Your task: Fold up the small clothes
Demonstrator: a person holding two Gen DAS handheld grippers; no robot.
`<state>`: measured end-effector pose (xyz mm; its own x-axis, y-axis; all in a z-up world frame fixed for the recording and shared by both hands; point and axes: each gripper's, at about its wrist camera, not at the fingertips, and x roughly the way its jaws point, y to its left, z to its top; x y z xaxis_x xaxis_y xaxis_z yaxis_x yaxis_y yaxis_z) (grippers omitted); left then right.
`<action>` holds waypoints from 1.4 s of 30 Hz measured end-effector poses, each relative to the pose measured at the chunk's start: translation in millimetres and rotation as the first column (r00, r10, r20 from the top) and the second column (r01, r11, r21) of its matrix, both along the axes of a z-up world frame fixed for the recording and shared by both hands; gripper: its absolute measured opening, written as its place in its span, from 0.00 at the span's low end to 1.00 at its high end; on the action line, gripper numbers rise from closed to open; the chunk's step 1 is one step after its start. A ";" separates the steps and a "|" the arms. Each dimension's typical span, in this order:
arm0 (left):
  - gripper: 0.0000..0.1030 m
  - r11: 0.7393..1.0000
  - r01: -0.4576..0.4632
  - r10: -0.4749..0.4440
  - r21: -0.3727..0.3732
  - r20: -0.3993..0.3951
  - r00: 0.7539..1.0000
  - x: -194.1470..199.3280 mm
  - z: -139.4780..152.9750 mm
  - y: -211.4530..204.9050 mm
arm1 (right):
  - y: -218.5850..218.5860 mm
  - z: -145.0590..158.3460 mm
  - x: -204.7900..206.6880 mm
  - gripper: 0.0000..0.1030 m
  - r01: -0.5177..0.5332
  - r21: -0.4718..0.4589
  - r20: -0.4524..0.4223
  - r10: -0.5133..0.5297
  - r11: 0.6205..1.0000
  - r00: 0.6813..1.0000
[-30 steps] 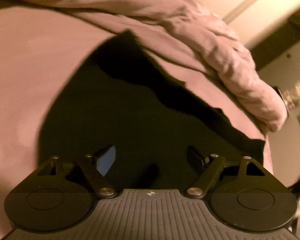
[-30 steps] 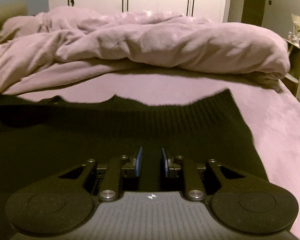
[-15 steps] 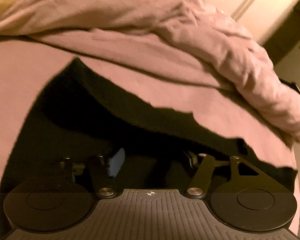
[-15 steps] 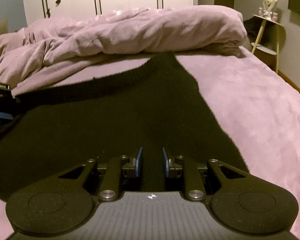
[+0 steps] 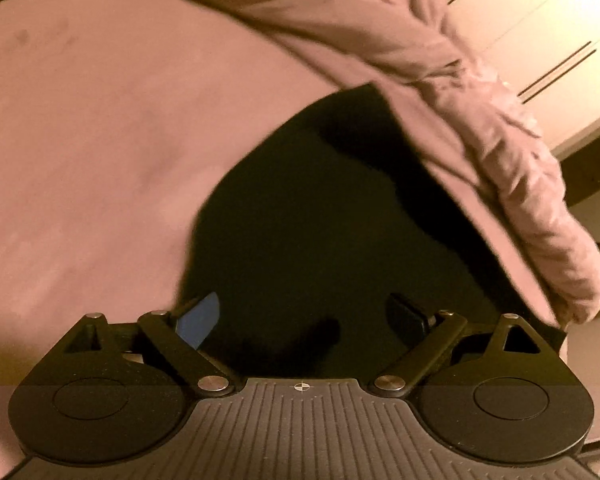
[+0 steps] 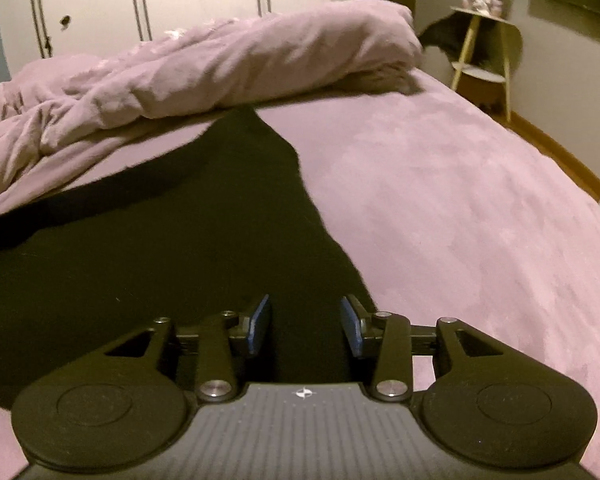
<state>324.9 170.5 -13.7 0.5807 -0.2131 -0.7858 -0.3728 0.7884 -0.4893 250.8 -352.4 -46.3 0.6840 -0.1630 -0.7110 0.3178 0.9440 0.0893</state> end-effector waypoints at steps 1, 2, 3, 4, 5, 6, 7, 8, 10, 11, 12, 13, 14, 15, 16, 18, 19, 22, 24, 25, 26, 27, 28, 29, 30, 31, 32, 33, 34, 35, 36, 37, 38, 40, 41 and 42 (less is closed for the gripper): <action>0.92 1.000 0.002 -0.002 0.004 -0.023 1.000 -4.7 -2.7 -0.7 | 0.4 0.1 -2.1 0.38 0.009 0.001 -0.005 -0.009 1.000 1.000; 0.92 1.000 0.006 -0.006 0.002 -0.040 0.999 -7.2 -6.5 -2.0 | 0.8 0.3 -5.2 0.39 0.017 0.006 -0.007 -0.017 1.000 1.000; 0.92 1.000 0.000 0.000 -0.004 -0.052 0.999 -7.9 -10.0 -3.3 | 1.5 -0.1 -8.1 0.41 0.020 0.013 -0.010 -0.020 1.000 1.000; 0.92 1.000 -0.008 0.007 -0.019 -0.061 0.998 -7.9 -12.8 -4.2 | 2.1 -1.1 -10.2 0.42 0.022 0.019 -0.018 -0.022 1.000 1.000; 0.92 0.999 -0.009 0.006 -0.038 -0.067 0.998 -5.8 -15.8 -5.8 | 4.1 -2.3 -12.6 0.42 0.025 0.020 -0.026 -0.024 1.000 0.999; 0.92 0.999 -0.006 0.003 -0.047 -0.068 0.998 -3.7 -17.5 -7.7 | 5.9 -3.7 -14.6 0.43 0.024 0.020 -0.034 -0.024 0.999 0.999; 0.92 0.999 -0.005 0.001 -0.049 -0.069 0.998 -0.5 -19.3 -10.0 | 6.8 -4.7 -16.3 0.45 0.025 0.020 -0.041 -0.024 0.999 0.999; 0.92 0.999 0.000 -0.003 -0.047 -0.074 0.997 3.5 -20.8 -12.4 | 7.6 -5.6 -17.5 0.47 0.028 0.022 -0.046 -0.027 0.999 0.999; 0.92 0.998 0.009 -0.014 -0.055 -0.087 0.996 8.8 -24.7 -16.7 | 7.9 -7.6 -20.4 0.51 0.033 0.038 -0.055 -0.031 0.999 0.998; 0.92 0.998 0.008 -0.013 -0.057 -0.093 0.996 9.5 -26.4 -18.2 | 7.1 -8.6 -21.5 0.51 0.039 0.050 -0.062 -0.036 0.998 0.997; 0.92 0.998 0.009 -0.014 -0.056 -0.098 0.995 11.0 -27.9 -21.1 | 6.5 -9.2 -23.2 0.52 0.049 0.062 -0.070 -0.044 0.997 0.997; 0.92 0.999 0.015 -0.020 -0.050 -0.103 0.995 12.2 -28.6 -23.0 | 4.8 -10.1 -24.2 0.53 0.059 0.078 -0.076 -0.053 0.995 0.996; 0.92 0.999 0.022 -0.026 -0.042 -0.103 0.994 12.8 -29.0 -25.0 | 2.5 -11.1 -25.5 0.53 0.070 0.096 -0.079 -0.062 0.993 0.995; 0.92 0.999 0.030 -0.033 -0.033 -0.103 0.994 13.8 -29.3 -27.3 | -0.4 -12.4 -27.1 0.55 0.084 0.121 -0.084 -0.074 0.989 0.994; 0.92 0.999 0.039 -0.042 -0.027 -0.104 0.994 14.2 -29.6 -28.8 | -2.2 -14.3 -29.0 0.55 0.096 0.142 -0.089 -0.084 0.985 0.993; 0.92 0.998 0.052 -0.054 -0.019 -0.104 0.993 13.9 -29.9 -29.6 | -7.1 -18.0 -31.6 0.56 0.118 0.184 -0.096 -0.102 0.976 0.990; 0.92 0.998 0.054 -0.056 -0.017 -0.106 0.993 14.2 -30.4 -29.8 | -8.5 -19.4 -32.7 0.56 0.125 0.200 -0.095 -0.108 0.972 0.990; 0.92 0.998 0.057 -0.058 -0.011 -0.111 0.992 16.6 -30.8 -31.2 | -9.1 -21.9 -32.0 0.56 0.135 0.226 -0.093 -0.117 0.965 0.989; 0.92 0.998 0.063 -0.062 -0.001 -0.114 0.992 17.5 -30.8 -32.6 | -10.3 -22.4 -30.2 0.57 0.135 0.241 -0.093 -0.116 0.961 0.989; 0.93 0.998 0.065 -0.064 0.004 -0.118 0.991 18.3 -30.8 -33.7 | -11.0 -22.6 -29.6 0.57 0.133 0.246 -0.093 -0.114 0.960 0.989; 0.93 0.998 0.066 -0.065 0.006 -0.120 0.991 18.7 -30.8 -34.4 | -10.7 -22.3 -28.6 0.57 0.131 0.247 -0.093 -0.111 0.960 0.989; 0.93 0.998 0.067 -0.066 0.007 -0.121 0.991 19.2 -30.8 -35.0 | -10.2 -22.0 -28.4 0.57 0.129 0.246 -0.093 -0.109 0.961 0.990; 0.93 0.998 0.066 -0.064 0.007 -0.122 0.990 19.6 -30.9 -35.4 | -11.0 -21.9 -28.4 0.57 0.128 0.246 -0.093 -0.108 0.961 0.990; 0.93 0.998 0.064 -0.063 0.006 -0.124 0.990 19.9 -31.1 -35.4 | -10.8 -21.3 -28.1 0.57 0.128 0.247 -0.094 -0.108 0.960 0.990; 0.93 0.998 0.063 -0.062 0.006 -0.125 0.990 19.5 -31.4 -34.8 | -10.2 -20.6 -28.9 0.57 0.129 0.248 -0.092 -0.109 0.960 0.990; 0.93 0.998 0.062 -0.061 0.005 -0.125 0.990 20.0 -31.6 -34.7 | -10.1 -19.6 -29.0 0.57 0.127 0.249 -0.089 -0.108 0.960 0.990; 0.93 0.998 0.063 -0.062 0.004 -0.126 0.990 20.2 -31.8 -34.9 | -8.8 -18.3 -29.0 0.57 0.125 0.248 -0.086 -0.107 0.961 0.991; 0.93 0.998 0.063 -0.062 0.004 -0.128 0.990 20.7 -32.1 -35.0 | -7.1 -17.1 -29.3 0.57 0.123 0.245 -0.082 -0.106 0.962 0.991; 0.93 0.998 0.062 -0.061 0.002 -0.128 0.990 21.0 -32.4 -34.5 | -5.3 -15.3 -29.3 0.56 0.120 0.241 -0.075 -0.104 0.963 0.992; 0.93 0.998 0.060 -0.059 0.000 -0.128 0.990 20.5 -32.7 -33.8 | -3.3 -13.7 -29.0 0.56 0.114 0.236 -0.068 -0.101 0.965 0.993; 0.93 0.998 0.058 -0.058 -0.003 -0.128 0.990 20.9 -33.2 -33.6 | -0.6 -11.4 -28.3 0.56 0.106 0.228 -0.059 -0.094 0.968 0.994; 0.93 0.998 0.056 -0.057 -0.005 -0.129 0.990 21.0 -33.4 -33.1 | 2.3 -9.4 -27.9 0.54 0.099 0.221 -0.052 -0.090 0.970 0.995; 0.93 0.998 0.055 -0.056 -0.009 -0.130 0.990 20.9 -33.3 -32.2 | 4.7 -6.7 -26.7 0.51 0.092 0.214 -0.044 -0.085 0.973 0.995; 0.92 0.999 0.046 -0.048 -0.019 -0.131 0.990 20.4 -31.9 -29.7 | 11.6 -0.7 -23.7 0.39 0.075 0.191 -0.026 -0.071 0.979 0.997; 0.89 0.999 0.034 -0.037 -0.024 -0.132 0.990 19.6 -29.8 -27.5 | 14.7 2.0 -22.3 0.37 0.070 0.176 -0.021 -0.067 0.982 0.998; 0.88 0.999 0.026 -0.029 -0.027 -0.131 0.991 17.6 -27.9 -24.2 | 17.3 4.8 -19.8 0.33 0.065 0.161 -0.013 -0.064 0.985 0.998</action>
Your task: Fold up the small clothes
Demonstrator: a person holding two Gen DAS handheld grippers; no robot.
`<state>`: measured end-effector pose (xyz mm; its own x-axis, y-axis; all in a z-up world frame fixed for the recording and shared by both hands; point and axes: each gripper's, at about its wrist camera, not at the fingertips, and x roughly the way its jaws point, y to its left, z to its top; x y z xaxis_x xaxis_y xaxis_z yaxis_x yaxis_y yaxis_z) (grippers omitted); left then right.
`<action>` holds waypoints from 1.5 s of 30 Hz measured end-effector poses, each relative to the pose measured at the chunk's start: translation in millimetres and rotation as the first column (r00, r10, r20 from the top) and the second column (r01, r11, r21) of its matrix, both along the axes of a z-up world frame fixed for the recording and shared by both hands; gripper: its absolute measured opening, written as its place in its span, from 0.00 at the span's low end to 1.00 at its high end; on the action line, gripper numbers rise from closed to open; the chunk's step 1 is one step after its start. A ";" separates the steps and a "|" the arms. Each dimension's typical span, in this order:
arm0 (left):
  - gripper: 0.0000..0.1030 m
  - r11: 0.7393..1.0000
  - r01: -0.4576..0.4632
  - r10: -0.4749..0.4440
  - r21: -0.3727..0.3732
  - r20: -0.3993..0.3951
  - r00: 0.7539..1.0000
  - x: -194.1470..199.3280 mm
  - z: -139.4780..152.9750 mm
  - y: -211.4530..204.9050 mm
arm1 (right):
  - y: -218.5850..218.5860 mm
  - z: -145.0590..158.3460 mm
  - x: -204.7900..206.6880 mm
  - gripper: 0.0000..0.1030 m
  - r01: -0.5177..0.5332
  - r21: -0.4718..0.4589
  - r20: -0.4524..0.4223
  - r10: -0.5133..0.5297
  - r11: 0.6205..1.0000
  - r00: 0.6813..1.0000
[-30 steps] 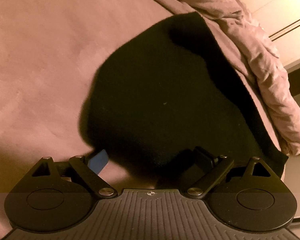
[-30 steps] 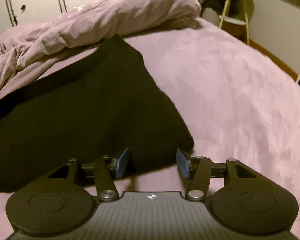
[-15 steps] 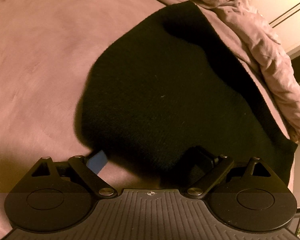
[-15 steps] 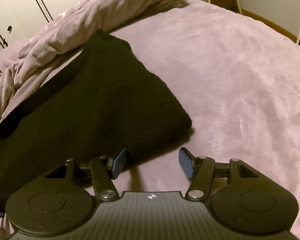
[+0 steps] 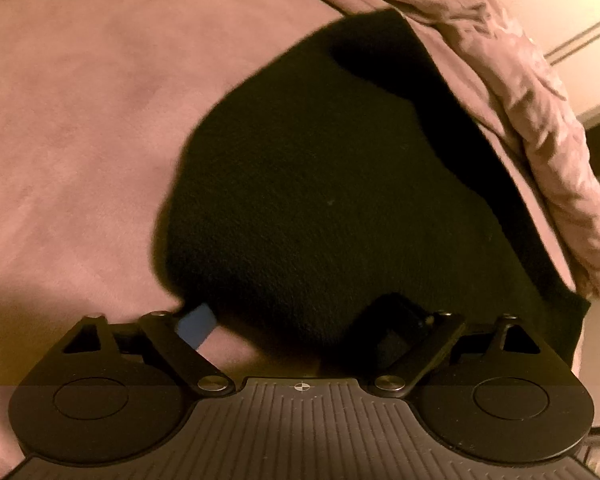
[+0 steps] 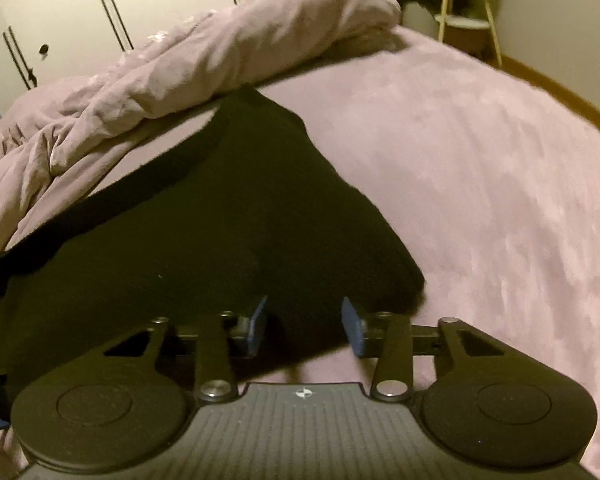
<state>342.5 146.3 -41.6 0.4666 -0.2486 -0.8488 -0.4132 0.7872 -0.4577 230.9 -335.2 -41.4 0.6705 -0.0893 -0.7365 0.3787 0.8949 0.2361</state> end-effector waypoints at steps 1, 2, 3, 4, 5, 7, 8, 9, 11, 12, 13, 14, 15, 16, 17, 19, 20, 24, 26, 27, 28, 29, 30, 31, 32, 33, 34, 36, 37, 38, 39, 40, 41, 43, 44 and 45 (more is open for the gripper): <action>0.88 1.000 -0.013 0.013 -0.010 0.005 1.000 -2.2 4.0 4.2 | 3.2 3.3 2.5 0.27 -0.011 -0.011 0.013 0.012 1.000 1.000; 0.88 0.999 -0.030 0.030 -0.026 0.012 0.999 -4.6 7.8 9.0 | 6.2 5.5 5.2 0.26 -0.025 -0.020 0.021 0.025 0.999 0.999; 0.88 0.998 -0.047 0.048 -0.043 0.018 0.999 -6.8 11.1 13.8 | 9.8 8.1 8.8 0.24 -0.041 -0.032 0.029 0.041 0.999 0.999; 0.88 0.996 -0.064 0.066 -0.062 0.028 0.997 -9.1 14.7 20.3 | 13.3 9.9 12.4 0.22 -0.058 -0.039 0.037 0.060 0.998 0.998; 0.88 0.995 -0.072 0.075 -0.068 0.036 0.997 -10.0 17.5 25.4 | 17.2 11.0 17.3 0.21 -0.078 -0.046 0.043 0.080 0.996 0.996; 0.88 0.997 -0.071 0.073 -0.035 0.053 0.996 -7.6 22.8 32.9 | 26.2 10.6 27.7 0.20 -0.115 -0.057 0.043 0.118 0.992 0.992; 0.88 0.998 -0.062 0.061 0.004 0.061 0.996 -4.0 24.7 35.3 | 30.9 9.6 33.2 0.20 -0.134 -0.061 0.043 0.136 0.989 0.990; 0.88 0.998 -0.055 0.053 0.037 0.069 0.996 -0.4 26.4 36.2 | 35.9 7.9 38.9 0.20 -0.155 -0.067 0.042 0.158 0.986 0.987; 0.88 0.996 -0.026 0.017 0.088 0.097 0.995 11.5 29.7 37.7 | 50.1 1.1 54.4 0.20 -0.209 -0.096 0.024 0.212 0.973 0.977; 0.89 0.995 -0.011 0.000 0.100 0.110 0.994 17.9 30.7 38.3 | 55.4 -2.6 60.1 0.20 -0.226 -0.110 0.017 0.229 0.968 0.973; 0.89 0.994 0.011 -0.025 0.112 0.119 0.993 26.2 30.0 37.7 | 61.0 -6.5 68.4 0.20 -0.244 -0.123 0.011 0.247 0.962 0.969; 0.89 0.992 0.033 -0.047 0.120 0.118 0.992 35.0 28.1 36.8 | 66.0 -10.4 76.5 0.20 -0.262 -0.138 0.003 0.265 0.955 0.964; 0.89 0.991 0.046 -0.060 0.126 0.115 0.992 41.2 26.1 36.2 | 70.6 -14.1 83.9 0.20 -0.274 -0.158 -0.003 0.277 0.949 0.961; 0.90 0.990 0.064 -0.079 0.127 0.115 0.990 48.9 23.3 35.5 | 75.3 -17.3 93.3 0.20 -0.287 -0.175 -0.008 0.290 0.942 0.957; 0.90 0.988 0.081 -0.096 0.129 0.116 0.989 54.7 20.8 35.0 | 78.2 -19.6 101.8 0.20 -0.295 -0.190 -0.011 0.299 0.936 0.954; 0.90 0.985 0.098 -0.114 0.139 0.112 0.987 65.4 15.4 37.3 | 82.0 -22.0 117.1 0.20 -0.305 -0.229 -0.007 0.312 0.924 0.950; 0.92 0.985 0.100 -0.117 0.140 0.117 0.986 67.2 14.2 39.7 | 82.7 -21.9 124.0 0.20 -0.305 -0.243 -0.007 0.313 0.921 0.950; 0.93 0.982 0.137 -0.152 0.129 0.121 0.981 79.5 7.8 47.4 | 75.1 -18.5 145.0 0.20 -0.262 -0.269 -0.015 0.268 0.927 0.963; 0.93 0.985 0.164 -0.169 0.050 0.115 0.979 82.0 1.8 52.9 | 66.1 -15.4 148.8 0.20 -0.194 -0.236 -0.003 0.199 0.952 0.980; 0.93 0.982 0.188 -0.190 0.027 0.118 0.975 82.7 0.5 52.7 | 62.2 -13.7 147.1 0.20 -0.168 -0.210 0.001 0.172 0.963 0.985; 0.93 0.975 0.223 -0.223 0.011 0.122 0.967 84.5 -0.5 50.9 | 59.8 -11.1 141.1 0.20 -0.146 -0.182 0.010 0.151 0.972 0.989; 0.93 0.967 0.256 -0.253 -0.007 0.121 0.960 85.5 -0.9 49.0 | 60.8 -8.8 133.6 0.22 -0.138 -0.173 0.017 0.143 0.975 0.990; 0.93 0.959 0.284 -0.279 -0.024 0.125 0.952 86.9 -0.1 46.4 | 63.3 -7.5 123.8 0.23 -0.143 -0.171 0.021 0.149 0.975 0.989; 0.93 0.947 0.318 -0.310 -0.047 0.137 0.941 88.0 0.7 44.2 | 68.2 -6.3 112.7 0.24 -0.154 -0.169 0.023 0.160 0.974 0.987; 0.93 0.938 0.341 -0.330 -0.065 0.143 0.933 89.2 0.2 43.2 | 72.9 -6.0 103.0 0.26 -0.163 -0.158 0.024 0.168 0.974 0.985; 0.93 0.932 0.354 -0.341 -0.081 0.140 0.930 91.4 -2.3 42.5 | 77.3 -6.7 92.5 0.27 -0.173 -0.137 0.021 0.177 0.975 0.984; 0.91 0.929 0.353 -0.338 -0.111 0.135 0.932 94.0 -6.9 44.5 | 82.5 -8.3 80.3 0.28 -0.184 -0.112 0.017 0.187 0.977 0.982; 0.85 0.929 0.327 -0.309 -0.174 0.124 0.943 99.0 -14.7 49.4 | 93.5 -9.8 62.2 0.28 -0.192 -0.115 0.021 0.196 0.975 0.980; 0.78 0.928 0.318 -0.299 -0.195 0.119 0.947 100.9 -16.0 51.5 | 100.0 -9.4 54.6 0.28 -0.203 -0.129 0.018 0.207 0.971 0.978; 0.65 0.922 0.318 -0.297 -0.221 0.124 0.947 101.4 -16.2 53.6 | 104.2 -8.7 52.1 0.28 -0.213 -0.132 0.011 0.217 0.968 0.976; 0.59 0.909 0.326 -0.299 -0.262 0.137 0.944 101.5 -16.2 54.8 | 106.8 -8.0 50.0 0.28 -0.226 -0.128 0.010 0.229 0.966 0.973; 0.58 0.898 0.332 -0.303 -0.288 0.143 0.942 101.5 -15.9 54.7 | 109.2 -6.9 49.9 0.28 -0.239 -0.124 0.015 0.243 0.963 0.970; 0.59 0.902 0.336 -0.308 -0.271 0.143 0.941 101.2 -14.0 53.5 | 111.1 -5.1 53.0 0.28 -0.251 -0.124 0.020 0.255 0.960 0.967; 0.69 0.922 0.341 -0.321 -0.185 0.130 0.938 100.0 -10.0 51.0 | 111.2 -0.3 62.4 0.28 -0.269 -0.121 0.041 0.275 0.956 0.960; 0.76 0.928 0.334 -0.317 -0.167 0.121 0.941 99.0 -8.2 51.7 | 110.2 2.3 68.2 0.28 -0.277 -0.109 0.054 0.284 0.955 0.957; 0.81 0.930 0.331 -0.315 -0.157 0.120 0.942 97.6 -6.0 51.7 | 109.5 4.8 75.4 0.28 -0.286 -0.097 0.066 0.293 0.953 0.954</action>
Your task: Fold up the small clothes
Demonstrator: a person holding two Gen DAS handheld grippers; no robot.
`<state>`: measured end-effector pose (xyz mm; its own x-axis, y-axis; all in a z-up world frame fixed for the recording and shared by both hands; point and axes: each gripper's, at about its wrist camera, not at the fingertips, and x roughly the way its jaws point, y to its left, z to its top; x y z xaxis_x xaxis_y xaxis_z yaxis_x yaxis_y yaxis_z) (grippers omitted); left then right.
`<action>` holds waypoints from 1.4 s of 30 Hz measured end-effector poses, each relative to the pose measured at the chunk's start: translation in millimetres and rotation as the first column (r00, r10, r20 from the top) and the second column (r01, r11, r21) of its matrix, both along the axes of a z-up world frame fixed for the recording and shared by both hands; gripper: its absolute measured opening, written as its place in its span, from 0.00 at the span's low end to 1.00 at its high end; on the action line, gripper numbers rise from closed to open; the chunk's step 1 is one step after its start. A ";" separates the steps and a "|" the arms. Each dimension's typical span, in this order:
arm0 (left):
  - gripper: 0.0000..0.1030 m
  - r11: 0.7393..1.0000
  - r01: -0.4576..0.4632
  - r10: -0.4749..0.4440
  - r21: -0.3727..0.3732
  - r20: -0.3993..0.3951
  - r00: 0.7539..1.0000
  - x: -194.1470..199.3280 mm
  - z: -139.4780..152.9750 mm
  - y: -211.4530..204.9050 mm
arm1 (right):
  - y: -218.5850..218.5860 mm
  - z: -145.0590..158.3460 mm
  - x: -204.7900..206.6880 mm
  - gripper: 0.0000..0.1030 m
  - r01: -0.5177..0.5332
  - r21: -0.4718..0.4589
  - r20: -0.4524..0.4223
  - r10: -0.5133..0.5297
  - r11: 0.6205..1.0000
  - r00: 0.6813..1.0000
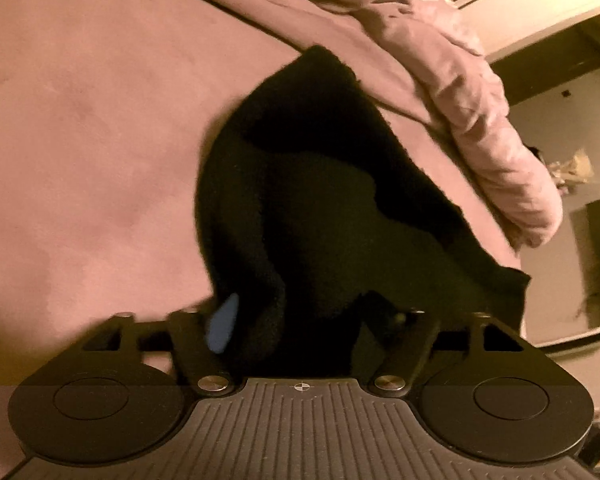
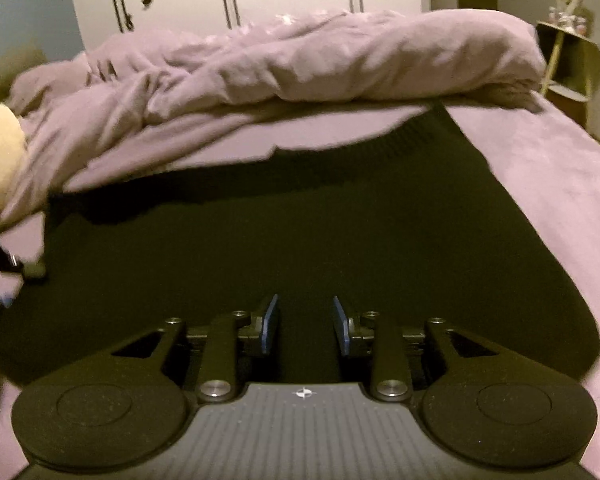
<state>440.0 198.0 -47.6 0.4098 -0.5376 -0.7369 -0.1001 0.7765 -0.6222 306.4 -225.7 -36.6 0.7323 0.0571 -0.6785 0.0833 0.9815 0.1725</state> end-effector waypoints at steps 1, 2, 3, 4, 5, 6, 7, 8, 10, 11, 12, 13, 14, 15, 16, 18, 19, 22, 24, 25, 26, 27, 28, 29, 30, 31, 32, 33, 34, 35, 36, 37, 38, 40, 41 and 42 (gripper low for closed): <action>0.87 1.000 -0.006 0.006 0.016 0.006 1.000 -1.5 3.1 0.3 | 0.3 2.1 11.4 0.28 -0.015 0.008 0.008 0.015 1.000 1.000; 0.88 0.999 -0.011 0.011 0.035 0.016 1.000 -2.9 6.2 1.0 | 0.6 3.2 21.1 0.27 -0.030 0.002 0.016 0.030 1.000 0.999; 0.88 0.998 -0.015 0.013 0.054 0.030 0.999 -5.4 9.6 1.4 | 1.3 3.4 33.8 0.23 -0.048 -0.020 0.028 0.048 0.999 0.998; 0.88 0.997 -0.011 0.008 0.074 0.045 0.999 -6.9 13.1 0.6 | 3.4 3.3 46.5 0.19 -0.062 -0.046 0.036 0.064 0.997 0.997; 0.89 0.995 -0.008 0.003 0.101 0.056 0.998 -7.1 15.5 -0.9 | 4.7 3.2 58.0 0.18 -0.078 -0.065 0.041 0.081 0.995 0.996; 0.89 0.991 -0.007 -0.002 0.134 0.064 0.998 -7.1 17.8 -1.9 | 6.3 2.7 71.8 0.18 -0.100 -0.079 0.046 0.104 0.992 0.994; 0.89 0.988 -0.003 -0.008 0.156 0.068 0.998 -7.3 19.6 -2.0 | 8.8 2.2 85.4 0.18 -0.122 -0.092 0.050 0.127 0.988 0.991; 0.89 0.985 -0.002 -0.011 0.170 0.075 0.997 -7.2 21.4 -2.2 | 12.3 1.4 98.9 0.18 -0.156 -0.104 0.040 0.161 0.982 0.986; 0.89 0.987 0.000 -0.014 0.159 0.085 0.996 -2.0 26.1 -4.1 | 23.3 -3.3 128.8 0.18 -0.252 -0.119 0.018 0.256 0.960 0.967; 0.89 0.988 -0.004 -0.012 0.153 0.099 0.995 2.1 29.8 -7.1 | 29.4 -7.2 140.2 0.18 -0.280 -0.141 0.014 0.284 0.950 0.959; 0.89 0.989 -0.008 -0.009 0.150 0.113 0.994 5.9 33.2 -11.1 | 35.0 -13.6 153.1 0.18 -0.304 -0.168 -0.009 0.307 0.938 0.952; 0.90 0.988 -0.015 -0.005 0.153 0.130 0.992 12.2 37.0 -16.9 | 40.9 -22.5 167.3 0.18 -0.296 -0.214 -0.044 0.293 0.931 0.955; 0.90 0.986 -0.035 0.012 0.160 0.145 0.989 19.3 40.1 -23.3 | 44.4 -28.7 176.7 0.18 -0.259 -0.263 -0.060 0.252 0.929 0.966; 0.91 0.986 -0.048 0.022 0.163 0.156 0.988 25.2 42.0 -28.5 | 44.8 -30.4 181.5 0.19 -0.226 -0.285 -0.057 0.218 0.932 0.974; 0.92 0.985 -0.061 0.034 0.163 0.164 0.986 34.0 42.1 -35.0 | 42.6 -28.1 183.3 0.19 -0.168 -0.281 -0.047 0.162 0.945 0.986; 0.92 0.976 -0.102 0.074 0.191 0.146 0.986 51.8 36.1 -44.3 | 34.8 -17.1 171.1 0.21 -0.074 -0.212 -0.013 0.073 0.975 0.997; 0.92 0.967 -0.132 0.104 0.220 0.132 0.986 58.7 31.9 -46.2 | 31.6 -11.2 157.4 0.23 -0.059 -0.156 0.006 0.061 0.986 0.998; 0.92 0.934 -0.228 0.213 0.275 0.082 0.974 70.6 17.0 -37.4 | 30.3 -4.0 104.6 0.37 -0.072 -0.085 0.026 0.074 0.994 0.997; 0.92 0.932 -0.265 0.253 0.248 0.080 0.964 68.0 13.7 -24.3 | 32.4 -5.9 64.9 0.39 -0.069 -0.083 0.012 0.070 0.994 0.997; 0.92 0.913 -0.297 0.284 0.279 0.088 0.955 63.5 14.9 -17.7 | 33.7 -7.2 47.3 0.41 -0.075 -0.078 -0.003 0.075 0.994 0.997; 0.92 0.891 -0.327 0.313 0.316 0.094 0.945 58.4 15.9 -11.1 | 34.3 -9.5 29.7 0.42 -0.074 -0.074 -0.014 0.073 0.995 0.997; 0.92 0.881 -0.340 0.327 0.329 0.096 0.940 51.6 16.3 -3.6 | 33.0 -11.4 13.4 0.43 -0.070 -0.074 -0.022 0.068 0.995 0.997; 0.92 0.896 -0.326 0.314 0.302 0.088 0.945 42.0 16.3 4.7 | 31.6 -11.7 -4.8 0.44 -0.072 -0.075 -0.015 0.071 0.995 0.997; 0.92 0.914 -0.303 0.293 0.271 0.076 0.953 32.3 16.5 10.2 | 30.6 -9.5 -18.3 0.45 -0.074 -0.079 0.002 0.075 0.994 0.997; 0.92 0.928 -0.278 0.270 0.250 0.064 0.961 23.5 15.8 14.1 | 28.7 -7.1 -27.8 0.50 -0.073 -0.086 0.006 0.074 0.994 0.997; 0.92 0.945 -0.238 0.234 0.226 0.043 0.971 10.9 13.6 18.1 | 24.9 -5.5 -33.5 0.51 -0.059 -0.089 -0.013 0.058 0.994 0.998; 0.93 0.957 -0.205 0.205 0.206 0.021 0.979 1.5 11.3 20.7 | 19.7 -4.1 -36.8 0.51 -0.037 -0.076 -0.030 0.035 0.996 0.999; 0.93 0.972 -0.165 0.170 0.169 -0.010 0.985 -7.9 5.8 23.9 | 13.6 -3.9 -39.6 0.51 -0.013 -0.049 -0.042 0.011 0.999 0.999; 0.93 0.982 -0.138 0.144 0.129 -0.034 0.989 -15.6 0.7 25.9 | 7.2 -4.1 -43.2 0.51 0.009 -0.014 -0.054 -0.010 1.000 0.998; 0.93 0.988 -0.120 0.124 0.094 -0.047 0.991 -21.0 -3.4 27.0 | 2.2 -4.8 -47.4 0.51 0.030 0.008 -0.066 -0.029 1.000 0.997; 0.93 0.993 -0.100 0.103 0.060 -0.052 0.993 -25.0 -5.7 25.4 | -0.5 -5.7 -49.6 0.51 0.042 0.016 -0.075 -0.041 0.999 0.996; 0.93 0.997 -0.076 0.077 0.014 -0.063 0.995 -25.2 -8.3 23.8 | -1.7 -6.1 -50.9 0.51 0.041 0.016 -0.078 -0.040 0.999 0.996; 0.93 0.997 -0.069 0.066 -0.032 -0.080 0.995 -23.1 -10.3 20.2 | -0.8 -5.8 -51.3 0.51 0.035 0.009 -0.076 -0.034 0.999 0.996; 0.93 0.994 -0.040 0.032 -0.105 -0.085 0.996 -18.6 -11.0 10.2 | 2.7 -4.2 -51.1 0.51 0.020 -0.010 -0.070 -0.021 1.000 0.997; 0.93 0.994 -0.016 0.006 -0.112 -0.087 0.996 -15.1 -12.5 3.5 | 4.5 -3.6 -50.9 0.51 0.015 -0.013 -0.066 -0.015 1.000 0.998; 0.93 0.994 0.009 -0.020 -0.110 -0.099 0.995 -8.1 -17.2 -3.8 | 5.9 -2.8 -50.8 0.51 0.013 -0.015 -0.062 -0.014 1.000 0.998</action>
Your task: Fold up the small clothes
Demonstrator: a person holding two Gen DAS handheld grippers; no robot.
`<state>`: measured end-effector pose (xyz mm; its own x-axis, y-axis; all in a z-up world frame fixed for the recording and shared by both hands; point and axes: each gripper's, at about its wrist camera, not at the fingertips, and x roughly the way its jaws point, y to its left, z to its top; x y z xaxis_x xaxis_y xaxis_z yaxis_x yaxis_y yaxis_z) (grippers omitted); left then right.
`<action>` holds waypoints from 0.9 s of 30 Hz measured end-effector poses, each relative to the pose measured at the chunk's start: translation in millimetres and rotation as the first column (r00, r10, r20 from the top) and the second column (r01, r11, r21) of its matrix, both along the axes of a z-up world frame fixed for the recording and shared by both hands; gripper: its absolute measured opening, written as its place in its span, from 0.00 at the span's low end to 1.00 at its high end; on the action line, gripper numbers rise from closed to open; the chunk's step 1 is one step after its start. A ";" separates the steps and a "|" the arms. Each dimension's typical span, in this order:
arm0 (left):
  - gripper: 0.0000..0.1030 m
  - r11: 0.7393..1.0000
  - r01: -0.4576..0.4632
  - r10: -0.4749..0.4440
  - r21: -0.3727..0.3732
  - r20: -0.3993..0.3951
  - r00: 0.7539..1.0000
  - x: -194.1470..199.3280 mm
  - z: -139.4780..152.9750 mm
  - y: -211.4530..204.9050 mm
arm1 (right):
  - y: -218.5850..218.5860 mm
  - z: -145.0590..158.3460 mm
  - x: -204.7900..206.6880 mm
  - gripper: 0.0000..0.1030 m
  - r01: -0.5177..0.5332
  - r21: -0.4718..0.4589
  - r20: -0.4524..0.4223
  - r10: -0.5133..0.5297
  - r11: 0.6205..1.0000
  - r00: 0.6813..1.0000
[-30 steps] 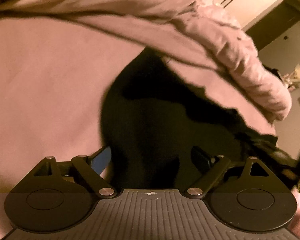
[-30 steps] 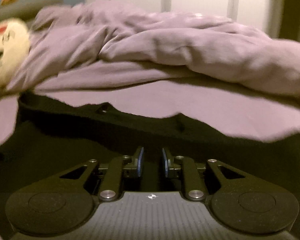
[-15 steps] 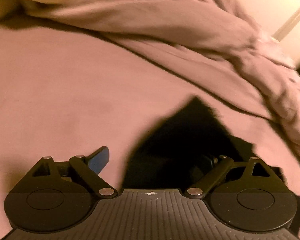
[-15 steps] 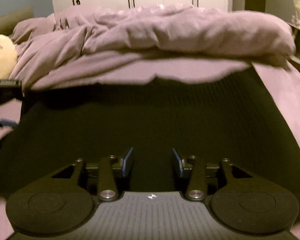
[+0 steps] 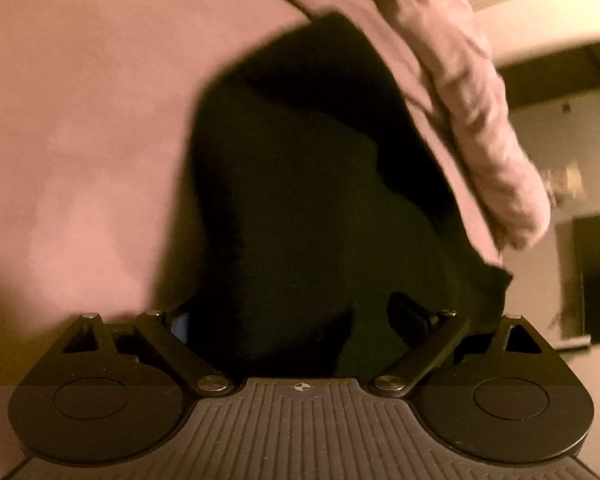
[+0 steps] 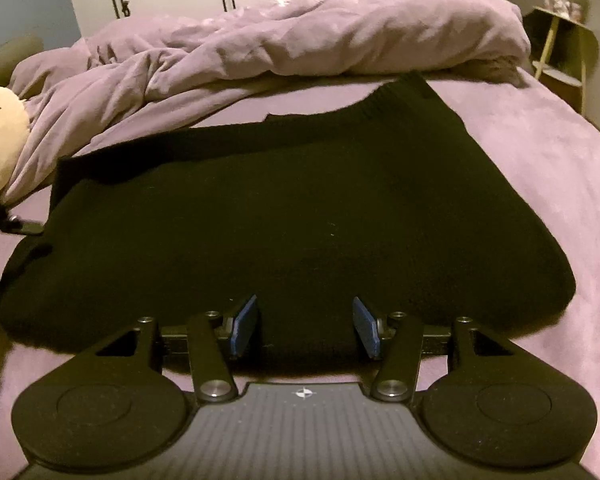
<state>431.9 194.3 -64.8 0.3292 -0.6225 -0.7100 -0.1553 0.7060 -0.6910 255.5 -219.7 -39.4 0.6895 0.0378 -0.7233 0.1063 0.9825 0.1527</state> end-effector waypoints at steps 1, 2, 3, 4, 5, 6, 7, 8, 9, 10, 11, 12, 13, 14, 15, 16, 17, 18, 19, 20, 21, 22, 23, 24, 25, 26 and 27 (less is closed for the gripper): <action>0.93 1.000 0.016 -0.016 0.008 -0.012 1.000 5.0 -5.4 -5.9 | 1.3 0.7 0.8 0.51 0.000 0.003 0.005 0.000 1.000 1.000; 0.93 1.000 0.014 -0.014 0.007 -0.020 1.000 7.8 -9.8 -8.9 | 2.4 1.8 0.1 0.51 -0.001 0.008 0.012 0.001 1.000 1.000; 0.93 1.000 0.004 -0.004 -0.002 -0.029 1.000 10.1 -12.5 -10.2 | 4.1 3.0 2.1 0.50 -0.004 0.010 0.022 0.004 1.000 1.000; 0.85 1.000 -0.009 0.009 -0.015 -0.037 0.999 12.0 -11.2 -10.6 | 6.3 3.6 4.4 0.45 -0.009 0.007 0.030 0.009 1.000 1.000; 0.55 0.999 -0.006 0.005 -0.038 -0.029 1.000 13.7 -9.8 -10.4 | 8.7 4.0 6.6 0.40 -0.017 -0.001 0.036 0.017 1.000 0.999; 0.46 0.999 0.004 -0.004 -0.034 -0.025 1.000 13.2 -7.4 -10.8 | 11.9 4.3 8.4 0.27 -0.026 -0.013 0.042 0.027 1.000 0.999; 0.44 1.000 0.010 -0.010 -0.010 -0.024 1.000 12.8 -5.2 -11.5 | 15.5 4.5 11.3 0.20 -0.038 -0.027 0.050 0.039 0.999 0.998; 0.42 1.000 0.015 -0.015 -0.003 -0.014 1.000 12.7 -4.8 -11.4 | 18.4 4.5 14.7 0.18 -0.047 -0.036 0.057 0.049 0.998 0.997; 0.41 1.000 0.019 -0.019 0.003 -0.005 1.000 11.5 -3.3 -10.9 | 20.9 4.3 18.0 0.16 -0.055 -0.038 0.064 0.057 0.998 0.996; 0.39 1.000 0.014 -0.014 0.002 -0.002 1.000 10.0 -1.7 -9.9 | 22.9 3.4 21.8 0.16 -0.060 -0.035 0.072 0.063 0.998 0.995; 0.39 1.000 0.002 -0.002 -0.009 0.000 1.000 9.0 -0.4 -8.2 | 24.8 1.7 25.8 0.16 -0.062 -0.035 0.073 0.064 0.997 0.995; 0.39 1.000 -0.008 0.008 -0.016 -0.001 1.000 8.8 0.5 -5.4 | 26.1 -1.8 29.7 0.16 -0.062 -0.037 0.067 0.064 0.997 0.996; 0.39 1.000 -0.014 0.014 -0.022 0.003 1.000 8.4 1.8 -5.2 | 26.9 -5.5 33.8 0.16 -0.062 -0.039 0.060 0.064 0.997 0.996; 0.39 1.000 -0.014 0.014 -0.017 0.009 1.000 8.4 3.0 -6.1 | 27.2 -9.6 35.5 0.16 -0.063 -0.042 0.057 0.065 0.997 0.996; 0.39 1.000 -0.015 0.015 -0.010 0.007 1.000 8.1 3.9 -6.0 | 28.0 -13.0 36.4 0.16 -0.069 -0.050 0.055 0.072 0.996 0.996; 0.38 1.000 -0.019 0.019 -0.002 0.000 1.000 8.9 3.8 -7.4 | 29.5 -17.6 37.9 0.16 -0.085 -0.066 0.045 0.088 0.994 0.995; 0.37 1.000 -0.023 0.023 0.003 0.001 1.000 9.2 5.6 -9.0 | 31.2 -20.8 38.7 0.16 -0.097 -0.084 0.040 0.101 0.992 0.994; 0.37 1.000 -0.024 0.023 0.006 0.010 1.000 10.4 9.0 -12.7 | 33.5 -23.8 40.1 0.16 -0.114 -0.107 0.032 0.118 0.988 0.993; 0.36 1.000 -0.022 0.022 0.001 0.031 0.999 9.0 15.4 -14.2 | 35.8 -25.8 41.5 0.16 -0.126 -0.125 0.028 0.130 0.984 0.991; 0.35 1.000 -0.024 0.024 -0.011 0.046 0.999 8.2 20.4 -15.7 | 37.5 -28.4 42.6 0.16 -0.134 -0.138 0.025 0.139 0.981 0.990; 0.34 0.999 -0.034 0.036 -0.034 0.062 0.997 6.2 27.6 -16.4 | 37.8 -31.8 44.2 0.16 -0.141 -0.143 0.025 0.146 0.980 0.989; 0.34 0.998 -0.039 0.043 -0.056 0.077 0.996 4.4 33.6 -17.6 | 38.1 -33.8 45.4 0.16 -0.146 -0.146 0.027 0.151 0.978 0.988; 0.34 0.996 -0.042 0.048 -0.073 0.094 0.994 2.2 40.8 -19.5 | 38.0 -33.8 46.1 0.16 -0.151 -0.149 0.029 0.157 0.977 0.987; 0.33 0.996 -0.040 0.050 -0.084 0.112 0.992 0.9 48.4 -23.8 | 37.8 -31.8 45.7 0.16 -0.155 -0.148 0.031 0.161 0.977 0.986; 0.32 0.995 -0.032 0.044 -0.091 0.135 0.990 -0.3 57.1 -29.5 | 36.1 -29.0 43.6 0.16 -0.156 -0.138 0.040 0.163 0.978 0.986; 0.32 0.995 -0.023 0.037 -0.096 0.151 0.988 -1.2 63.9 -34.8 | 33.2 -26.7 41.2 0.16 -0.158 -0.120 0.048 0.164 0.980 0.985; 0.32 0.995 -0.014 0.031 -0.102 0.162 0.986 -2.0 70.2 -40.3 | 29.1 -24.2 37.5 0.16 -0.156 -0.095 0.055 0.162 0.983 0.985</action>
<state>430.0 154.0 5.4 0.4505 -0.6790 -0.5796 -0.0493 0.6293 -0.7756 293.0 -190.6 -63.6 0.7239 0.0875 -0.6844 -0.0596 0.9961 0.0644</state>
